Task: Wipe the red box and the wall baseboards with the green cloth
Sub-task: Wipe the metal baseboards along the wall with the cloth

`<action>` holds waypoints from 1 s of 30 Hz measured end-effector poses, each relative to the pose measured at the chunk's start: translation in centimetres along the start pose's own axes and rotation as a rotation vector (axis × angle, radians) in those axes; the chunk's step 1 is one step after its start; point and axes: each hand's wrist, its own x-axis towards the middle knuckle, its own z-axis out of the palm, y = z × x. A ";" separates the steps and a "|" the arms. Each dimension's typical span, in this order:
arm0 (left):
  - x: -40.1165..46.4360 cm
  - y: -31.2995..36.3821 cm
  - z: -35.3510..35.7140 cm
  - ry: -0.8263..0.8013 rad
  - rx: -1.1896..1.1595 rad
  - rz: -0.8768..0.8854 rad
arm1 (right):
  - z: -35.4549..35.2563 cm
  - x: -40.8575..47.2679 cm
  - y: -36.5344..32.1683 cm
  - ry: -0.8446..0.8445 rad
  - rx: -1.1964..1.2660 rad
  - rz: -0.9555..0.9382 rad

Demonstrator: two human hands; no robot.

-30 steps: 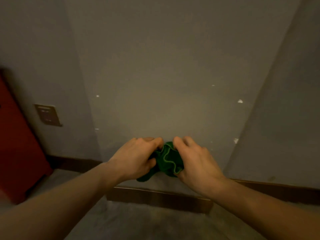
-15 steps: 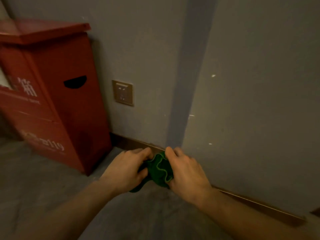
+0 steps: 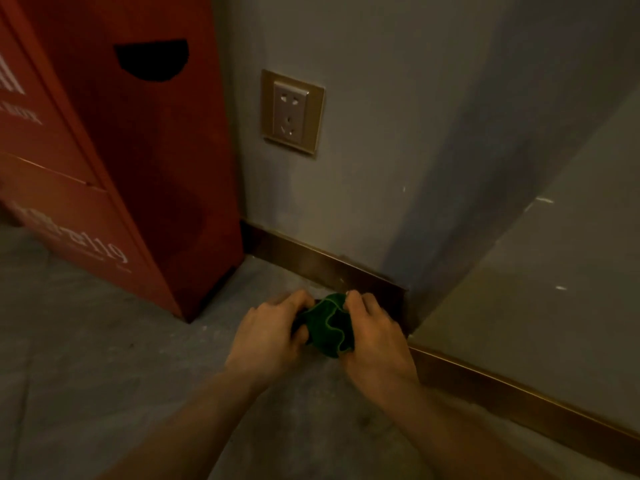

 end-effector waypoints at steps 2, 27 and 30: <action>0.4 -0.5 1.0 0.029 -0.118 -0.077 | 1.0 0.6 0.3 0.007 0.069 0.011; 1.0 -6.1 7.9 -0.037 0.260 -0.020 | 4.7 4.5 3.4 -0.021 -0.265 -0.010; 0.6 -7.4 9.7 -0.101 0.354 -0.004 | 4.9 5.2 3.5 -0.060 -0.418 -0.047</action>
